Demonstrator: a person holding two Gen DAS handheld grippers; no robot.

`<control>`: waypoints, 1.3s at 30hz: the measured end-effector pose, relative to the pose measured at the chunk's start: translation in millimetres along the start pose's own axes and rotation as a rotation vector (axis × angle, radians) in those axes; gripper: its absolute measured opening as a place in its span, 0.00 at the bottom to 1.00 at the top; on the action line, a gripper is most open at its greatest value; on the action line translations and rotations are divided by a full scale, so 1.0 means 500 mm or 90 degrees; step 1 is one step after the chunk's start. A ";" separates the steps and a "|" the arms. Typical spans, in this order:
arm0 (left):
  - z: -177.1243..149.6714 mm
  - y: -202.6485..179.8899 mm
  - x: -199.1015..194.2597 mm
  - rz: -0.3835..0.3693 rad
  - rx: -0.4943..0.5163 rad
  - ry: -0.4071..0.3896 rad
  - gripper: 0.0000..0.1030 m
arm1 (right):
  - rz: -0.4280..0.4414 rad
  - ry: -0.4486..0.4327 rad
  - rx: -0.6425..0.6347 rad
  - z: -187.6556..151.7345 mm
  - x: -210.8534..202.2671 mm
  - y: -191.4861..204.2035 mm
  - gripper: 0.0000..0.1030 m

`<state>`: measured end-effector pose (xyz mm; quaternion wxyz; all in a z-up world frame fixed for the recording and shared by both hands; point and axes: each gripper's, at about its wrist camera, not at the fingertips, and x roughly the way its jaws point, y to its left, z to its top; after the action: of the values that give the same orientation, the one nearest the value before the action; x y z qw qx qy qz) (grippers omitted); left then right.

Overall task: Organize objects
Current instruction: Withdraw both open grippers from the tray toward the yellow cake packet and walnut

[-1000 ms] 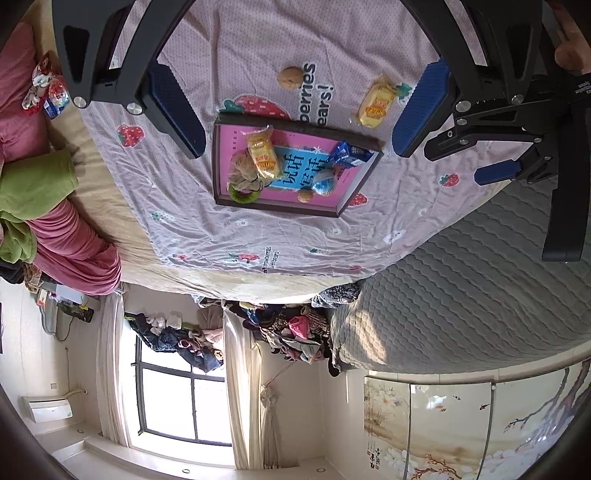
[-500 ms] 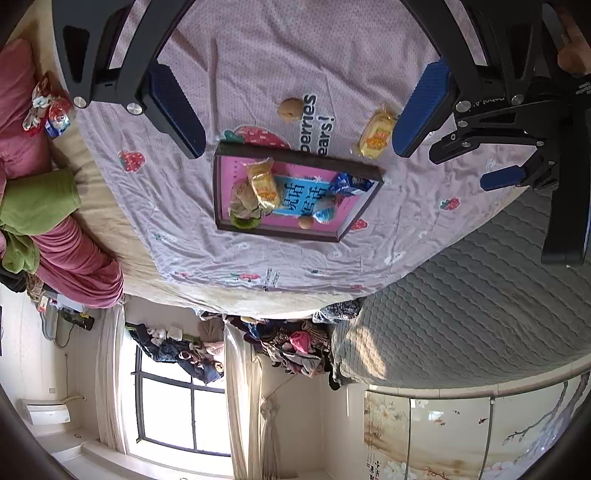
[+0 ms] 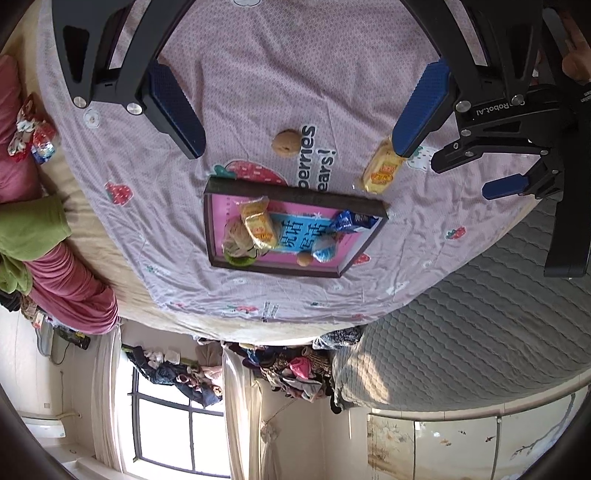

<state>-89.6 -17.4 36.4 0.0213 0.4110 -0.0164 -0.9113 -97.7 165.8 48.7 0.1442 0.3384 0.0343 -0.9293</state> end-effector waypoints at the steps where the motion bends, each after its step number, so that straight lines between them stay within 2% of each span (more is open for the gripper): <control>1: -0.003 0.001 0.006 0.000 0.000 0.004 0.82 | -0.001 0.003 0.000 -0.003 0.004 0.000 0.99; 21: -0.035 0.001 0.091 0.000 0.006 0.054 0.82 | -0.008 0.056 -0.002 -0.040 0.082 -0.003 0.99; 39: -0.032 0.008 0.136 -0.009 -0.003 0.071 0.82 | -0.021 0.084 0.002 -0.059 0.138 -0.009 0.99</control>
<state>-122.4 -25.0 -25.0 0.0165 0.4609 -0.0098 -0.8872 -131.1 157.9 -18.0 0.1257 0.3982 0.0476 -0.9074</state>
